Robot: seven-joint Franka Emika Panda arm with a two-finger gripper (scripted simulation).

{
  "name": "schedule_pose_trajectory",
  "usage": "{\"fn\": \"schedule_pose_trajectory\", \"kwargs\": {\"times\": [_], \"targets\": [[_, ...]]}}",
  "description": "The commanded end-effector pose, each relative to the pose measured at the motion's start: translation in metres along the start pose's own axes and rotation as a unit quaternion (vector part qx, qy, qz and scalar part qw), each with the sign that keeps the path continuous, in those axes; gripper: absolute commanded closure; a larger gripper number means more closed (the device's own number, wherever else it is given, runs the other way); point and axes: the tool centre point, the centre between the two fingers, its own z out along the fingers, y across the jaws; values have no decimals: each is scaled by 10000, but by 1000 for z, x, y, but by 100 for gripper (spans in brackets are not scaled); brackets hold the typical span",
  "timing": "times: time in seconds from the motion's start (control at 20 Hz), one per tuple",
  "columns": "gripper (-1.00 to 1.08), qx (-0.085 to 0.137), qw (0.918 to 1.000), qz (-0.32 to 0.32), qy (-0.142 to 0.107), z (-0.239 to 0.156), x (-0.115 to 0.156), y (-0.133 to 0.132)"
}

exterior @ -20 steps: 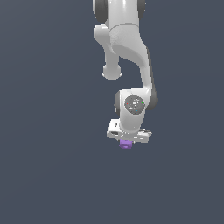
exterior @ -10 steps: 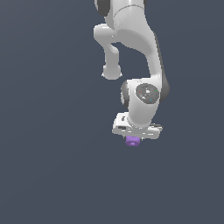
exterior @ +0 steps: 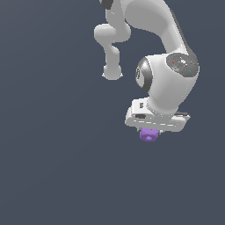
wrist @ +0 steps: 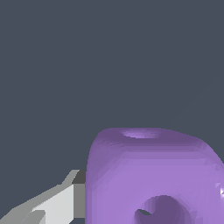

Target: Pick up the object and move it to a goal position.

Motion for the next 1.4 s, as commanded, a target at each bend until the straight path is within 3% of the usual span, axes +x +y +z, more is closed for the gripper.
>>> {"fn": "schedule_pose_trajectory", "kwargs": {"times": [0.0,0.65,1.35], "targets": [[108,-2,10000,1,-3,-25,2,-12],[108,0,10000,3,-4,-118,12,-61],[108,0,10000,3,-4,-148,17,-76]]}}
